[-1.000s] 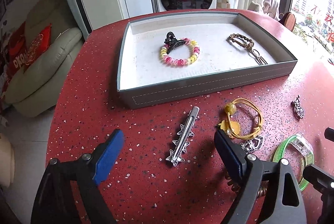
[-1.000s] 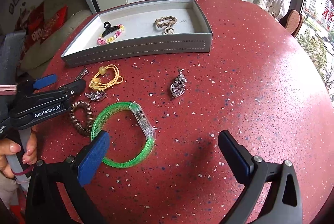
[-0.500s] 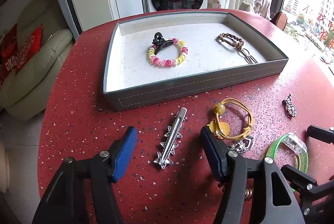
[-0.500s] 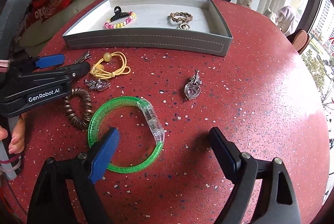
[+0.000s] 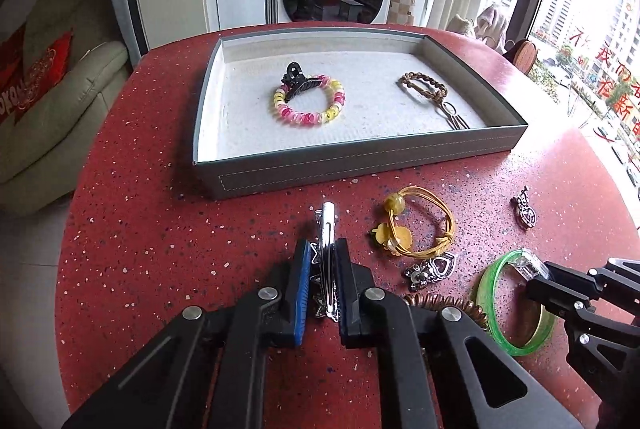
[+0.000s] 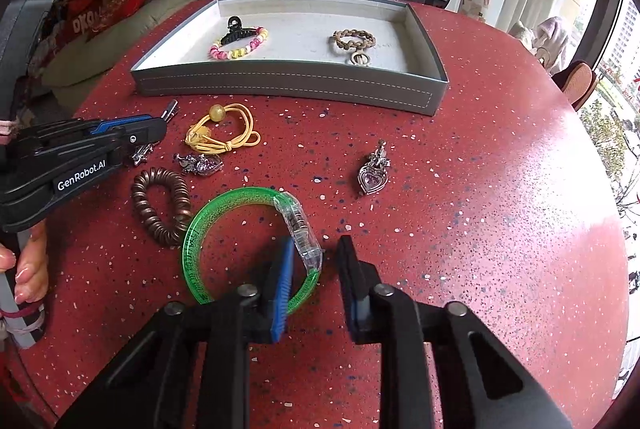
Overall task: Organize jewelry
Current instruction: 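Grasp the silver hair clip with the left tool while the right tool grasps the green bangle, then carry the silver clip with the left tool over the tray while the right tool carries the bangle there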
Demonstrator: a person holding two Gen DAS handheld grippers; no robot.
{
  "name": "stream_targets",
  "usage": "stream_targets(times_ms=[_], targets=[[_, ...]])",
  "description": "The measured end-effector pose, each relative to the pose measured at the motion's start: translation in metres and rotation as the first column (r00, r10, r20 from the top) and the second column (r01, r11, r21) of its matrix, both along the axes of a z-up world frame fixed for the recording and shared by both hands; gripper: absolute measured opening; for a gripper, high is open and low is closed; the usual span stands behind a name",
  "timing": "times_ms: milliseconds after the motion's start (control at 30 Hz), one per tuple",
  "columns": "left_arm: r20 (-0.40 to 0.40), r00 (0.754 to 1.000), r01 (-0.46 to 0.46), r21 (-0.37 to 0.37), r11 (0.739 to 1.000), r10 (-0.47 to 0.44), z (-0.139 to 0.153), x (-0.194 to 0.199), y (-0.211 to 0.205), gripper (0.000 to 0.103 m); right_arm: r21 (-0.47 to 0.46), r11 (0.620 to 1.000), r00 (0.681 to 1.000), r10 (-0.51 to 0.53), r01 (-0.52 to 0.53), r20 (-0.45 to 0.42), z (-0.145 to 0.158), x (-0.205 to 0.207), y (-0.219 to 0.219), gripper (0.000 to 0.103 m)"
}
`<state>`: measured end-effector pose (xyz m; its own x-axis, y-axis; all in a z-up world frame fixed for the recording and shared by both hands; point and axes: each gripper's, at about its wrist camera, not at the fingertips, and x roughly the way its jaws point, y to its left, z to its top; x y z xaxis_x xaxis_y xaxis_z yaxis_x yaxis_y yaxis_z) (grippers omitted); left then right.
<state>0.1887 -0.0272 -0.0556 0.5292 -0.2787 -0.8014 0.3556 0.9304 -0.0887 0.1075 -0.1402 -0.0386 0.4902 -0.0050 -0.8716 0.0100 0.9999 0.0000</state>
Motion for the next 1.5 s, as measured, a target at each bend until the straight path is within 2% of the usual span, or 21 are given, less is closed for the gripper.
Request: stream_targets(times_ms=[400,733,1133,1333,1500], targets=[[0.01,0.999,-0.041,-0.098,0.994,0.042,0.02,-0.012,0.024,0.03,0.123,0.989,0.995,-0.084,0.079,0.044,0.016,-0.017,-0.028,0.012],[0.077,0.996,-0.03,-0.122,0.992,0.04,0.053,0.001,0.021,0.03,0.135,0.988,0.991,-0.094,0.08,0.094,0.042,-0.001,-0.038,0.012],[0.1,0.994,-0.029,-0.089,0.996,0.038,0.071,0.048,0.007,0.03,0.125,0.99,0.988,-0.084,0.067,0.132,0.071,0.058,-0.05,0.012],[0.116,0.992,-0.036,-0.07,0.997,0.044,0.08,0.09,-0.004,0.03,0.135,0.989,0.989,-0.081,0.064,0.126,0.076,0.102,-0.059,0.012],[0.104,0.993,-0.054,-0.038,0.998,0.058,0.072,0.13,-0.017,0.03,0.136,0.988,0.991,-0.086,0.071,0.103,0.069,0.142,-0.065,0.012]])
